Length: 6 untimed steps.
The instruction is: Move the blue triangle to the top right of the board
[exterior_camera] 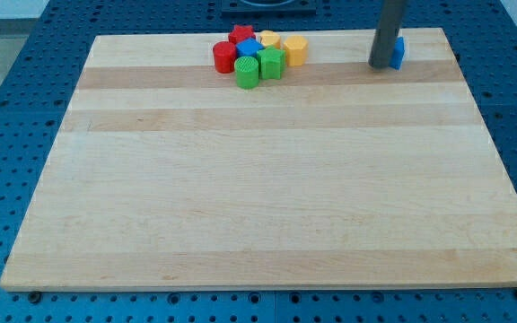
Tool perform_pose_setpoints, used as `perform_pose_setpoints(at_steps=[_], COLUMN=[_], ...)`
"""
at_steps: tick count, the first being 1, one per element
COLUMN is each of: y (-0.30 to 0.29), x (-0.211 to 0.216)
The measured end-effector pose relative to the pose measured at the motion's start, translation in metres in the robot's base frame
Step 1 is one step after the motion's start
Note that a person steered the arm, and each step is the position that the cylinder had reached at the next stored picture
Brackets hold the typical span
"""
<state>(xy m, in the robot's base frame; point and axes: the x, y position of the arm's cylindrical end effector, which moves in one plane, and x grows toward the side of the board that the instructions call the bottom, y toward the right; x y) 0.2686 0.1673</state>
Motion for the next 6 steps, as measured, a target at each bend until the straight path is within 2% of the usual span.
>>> perform_pose_setpoints(at_steps=[2, 3, 4, 6], y=[0.016, 0.011, 0.034, 0.066], x=[-0.005, 0.024, 0.032, -0.004])
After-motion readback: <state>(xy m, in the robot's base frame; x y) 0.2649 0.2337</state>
